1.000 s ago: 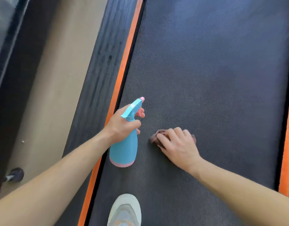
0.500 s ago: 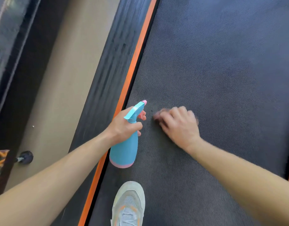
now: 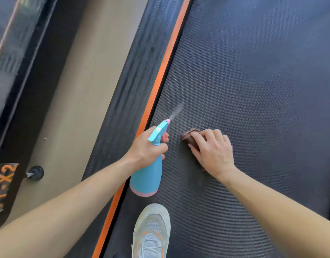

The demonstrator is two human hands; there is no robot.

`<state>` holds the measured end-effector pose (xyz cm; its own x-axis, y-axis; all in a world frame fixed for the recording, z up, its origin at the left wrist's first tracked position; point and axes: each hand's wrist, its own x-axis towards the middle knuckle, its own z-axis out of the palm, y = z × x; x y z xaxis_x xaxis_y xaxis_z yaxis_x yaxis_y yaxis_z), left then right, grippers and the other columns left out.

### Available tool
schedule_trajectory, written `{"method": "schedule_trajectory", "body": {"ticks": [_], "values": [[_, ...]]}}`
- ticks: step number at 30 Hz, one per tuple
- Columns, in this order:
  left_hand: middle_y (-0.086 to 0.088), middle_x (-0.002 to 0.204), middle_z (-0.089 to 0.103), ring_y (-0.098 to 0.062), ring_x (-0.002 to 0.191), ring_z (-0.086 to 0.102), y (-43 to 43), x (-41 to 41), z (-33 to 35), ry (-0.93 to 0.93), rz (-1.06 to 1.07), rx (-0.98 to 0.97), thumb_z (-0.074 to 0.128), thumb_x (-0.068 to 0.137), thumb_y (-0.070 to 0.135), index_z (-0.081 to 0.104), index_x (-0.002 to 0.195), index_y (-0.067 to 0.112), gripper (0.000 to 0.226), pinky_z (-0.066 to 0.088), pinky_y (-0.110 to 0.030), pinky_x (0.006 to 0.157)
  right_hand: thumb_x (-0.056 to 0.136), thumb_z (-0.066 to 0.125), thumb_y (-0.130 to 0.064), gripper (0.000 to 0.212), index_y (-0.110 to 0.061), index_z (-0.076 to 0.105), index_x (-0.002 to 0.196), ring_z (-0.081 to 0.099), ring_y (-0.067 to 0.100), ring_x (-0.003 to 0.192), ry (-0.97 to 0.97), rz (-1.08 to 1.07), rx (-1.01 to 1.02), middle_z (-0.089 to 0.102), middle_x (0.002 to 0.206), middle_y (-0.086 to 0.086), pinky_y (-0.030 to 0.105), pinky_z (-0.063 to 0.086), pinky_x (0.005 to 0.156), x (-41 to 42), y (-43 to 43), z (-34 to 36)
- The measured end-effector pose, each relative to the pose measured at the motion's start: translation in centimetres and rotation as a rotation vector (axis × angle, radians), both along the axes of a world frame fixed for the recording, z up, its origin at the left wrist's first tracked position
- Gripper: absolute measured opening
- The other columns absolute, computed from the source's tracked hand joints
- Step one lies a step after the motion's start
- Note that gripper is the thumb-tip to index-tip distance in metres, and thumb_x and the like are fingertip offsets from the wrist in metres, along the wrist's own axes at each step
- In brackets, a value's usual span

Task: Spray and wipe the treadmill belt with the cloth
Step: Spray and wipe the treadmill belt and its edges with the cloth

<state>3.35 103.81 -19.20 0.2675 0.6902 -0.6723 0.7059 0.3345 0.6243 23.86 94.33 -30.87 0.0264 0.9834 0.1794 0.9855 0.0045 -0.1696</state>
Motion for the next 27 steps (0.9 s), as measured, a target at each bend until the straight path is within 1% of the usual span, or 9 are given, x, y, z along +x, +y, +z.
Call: {"method": "schedule_trajectory", "body": {"ticks": [2,4,8,12,15,18,22,25,27], "values": [[-0.003,0.087,0.068,-0.023,0.068,0.077,-0.1,-0.4,0.0,0.043,-0.008,0.006,0.067,0.091,0.009,0.064,0.101,0.01,0.011,0.056,-0.029,0.071,0.095,0.059,-0.05,0.034,-0.021,0.068,0.111,0.056,0.033,0.085,0.001,0.0,-0.012,0.061,0.097,0.006,0.042,0.044,0.065,0.0,-0.1,0.2],[0.004,0.079,0.065,-0.021,0.066,0.077,-0.4,-1.3,-0.3,0.08,-0.005,-0.014,0.069,0.089,0.013,0.061,0.092,0.013,0.008,0.057,-0.038,0.079,0.096,0.058,-0.05,0.035,-0.021,0.068,0.111,0.056,0.033,0.086,0.012,-0.003,-0.025,0.061,0.098,0.005,0.042,0.044,0.066,0.1,-0.1,0.3],[0.003,0.097,0.072,-0.02,0.066,0.077,-1.0,-3.2,-0.2,0.053,-0.008,-0.053,0.068,0.085,0.016,0.066,0.111,0.016,0.026,0.06,-0.046,0.089,0.097,0.059,-0.05,0.036,-0.02,0.067,0.116,0.054,0.033,0.087,0.048,-0.059,-0.037,0.06,0.099,0.006,0.043,0.046,0.067,0.1,0.4,0.3],[0.006,0.104,0.071,-0.019,0.069,0.077,-1.5,-5.4,0.1,0.069,-0.035,-0.066,0.068,0.085,0.021,0.065,0.121,0.023,0.036,0.061,-0.042,0.086,0.098,0.059,-0.047,0.036,-0.018,0.066,0.118,0.053,0.035,0.088,0.09,-0.19,-0.019,0.06,0.101,0.009,0.045,0.047,0.067,0.6,2.7,0.4],[0.002,0.092,0.07,-0.021,0.071,0.077,-1.9,-6.8,0.2,0.111,-0.03,-0.083,0.07,0.091,0.015,0.065,0.096,0.016,0.007,0.059,-0.024,0.068,0.098,0.058,-0.047,0.037,-0.016,0.065,0.118,0.054,0.036,0.088,0.109,-0.242,-0.001,0.06,0.101,0.011,0.046,0.049,0.069,1.0,5.7,0.7],[0.004,0.084,0.068,-0.016,0.068,0.077,-2.3,-7.8,0.3,0.148,-0.037,-0.075,0.069,0.092,0.016,0.059,0.086,0.018,0.012,0.05,-0.022,0.065,0.099,0.055,-0.049,0.039,-0.017,0.062,0.122,0.054,0.036,0.093,0.122,-0.22,-0.005,0.059,0.105,0.013,0.046,0.048,0.074,1.1,9.3,1.2],[0.005,0.099,0.071,-0.02,0.07,0.078,-1.9,-8.7,0.5,0.073,-0.015,-0.08,0.07,0.089,0.016,0.066,0.096,0.022,0.01,0.058,-0.038,0.078,0.1,0.05,-0.05,0.041,-0.017,0.062,0.121,0.053,0.039,0.1,0.115,-0.197,-0.071,0.059,0.111,0.015,0.046,0.046,0.077,-0.1,14.4,1.6],[0.007,0.107,0.071,-0.022,0.072,0.077,-0.8,-8.2,1.0,-0.009,0.048,-0.051,0.069,0.082,0.021,0.067,0.115,0.02,0.033,0.06,-0.048,0.085,0.1,0.049,-0.049,0.039,-0.015,0.06,0.116,0.052,0.038,0.101,0.025,-0.212,-0.12,0.057,0.113,0.015,0.046,0.045,0.076,-2.2,14.8,1.4],[0.006,0.105,0.072,-0.024,0.077,0.077,0.3,-7.9,1.2,-0.052,0.092,-0.032,0.068,0.077,0.028,0.068,0.118,0.023,0.041,0.061,-0.056,0.086,0.1,0.049,-0.047,0.036,-0.016,0.06,0.114,0.052,0.037,0.097,-0.036,-0.111,-0.122,0.057,0.11,0.015,0.046,0.044,0.073,-3.9,12.6,1.5]]}}
